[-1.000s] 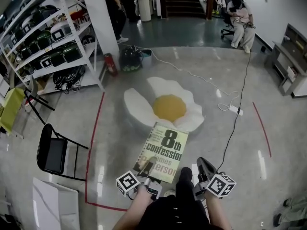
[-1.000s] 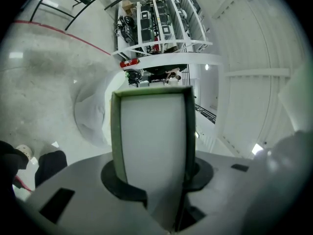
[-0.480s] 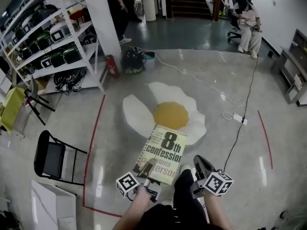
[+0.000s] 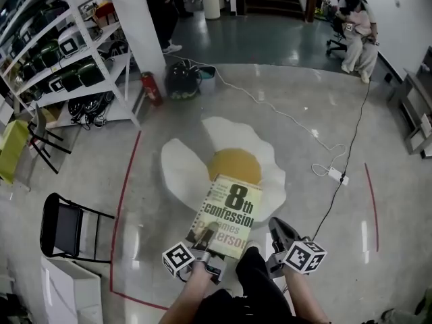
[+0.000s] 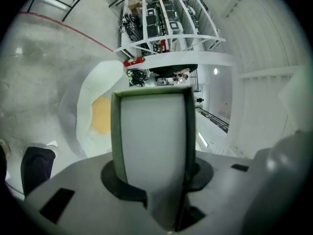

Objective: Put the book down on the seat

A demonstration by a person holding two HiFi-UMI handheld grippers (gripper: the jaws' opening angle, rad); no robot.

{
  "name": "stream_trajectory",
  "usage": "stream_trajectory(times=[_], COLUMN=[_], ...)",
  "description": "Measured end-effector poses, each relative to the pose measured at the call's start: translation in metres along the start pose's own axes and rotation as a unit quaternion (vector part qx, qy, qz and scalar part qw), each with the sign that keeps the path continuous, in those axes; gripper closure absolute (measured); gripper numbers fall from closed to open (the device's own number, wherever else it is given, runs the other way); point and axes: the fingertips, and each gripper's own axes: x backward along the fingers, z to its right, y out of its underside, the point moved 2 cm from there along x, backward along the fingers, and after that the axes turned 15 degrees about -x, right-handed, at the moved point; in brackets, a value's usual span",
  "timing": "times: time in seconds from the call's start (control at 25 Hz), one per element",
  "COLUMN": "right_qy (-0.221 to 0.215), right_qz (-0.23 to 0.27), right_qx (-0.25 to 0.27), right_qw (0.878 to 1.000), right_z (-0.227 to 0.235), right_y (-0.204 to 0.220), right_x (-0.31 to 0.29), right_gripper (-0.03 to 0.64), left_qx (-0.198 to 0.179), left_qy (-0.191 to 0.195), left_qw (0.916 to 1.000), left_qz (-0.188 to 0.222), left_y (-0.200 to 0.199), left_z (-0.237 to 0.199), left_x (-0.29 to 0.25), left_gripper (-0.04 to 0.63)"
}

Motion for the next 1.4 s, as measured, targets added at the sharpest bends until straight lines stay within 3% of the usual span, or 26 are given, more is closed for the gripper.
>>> stream_trajectory(times=[0.4,0.76,1.16,1.4], right_qy=[0.002,0.017,0.045,0.071], right_qz=[-0.029,-0.045,-0.016,-0.005], right_qx=[-0.007,-0.004,-0.013,-0.025], right_qw=[1.000,0.999,0.999,0.997], right_z=[0.045,0.097,0.181,0.256], right_y=[-0.083,-0.125,-0.149,-0.140], right_x=[-0.068,-0.137,-0.213,-0.263], right_gripper=[0.603,0.603,0.603,0.603], left_qx=[-0.004,0.004,-0.008,-0.004], left_qy=[-0.022,-0.025,-0.055,-0.064], left_qw=[0.9996,0.9991,0.9915,0.9868], left_qz=[-0.015,-0.033,-0.118,-0.149], left_y=[-0.014,-0.030,-0.022,-0.006], left_z=[0.001,-0.024,-0.108,-0.184], left_x=[-0.122,-0.227,-0.342,-0.402], left_gripper=[0.433,0.433,0.433,0.433])
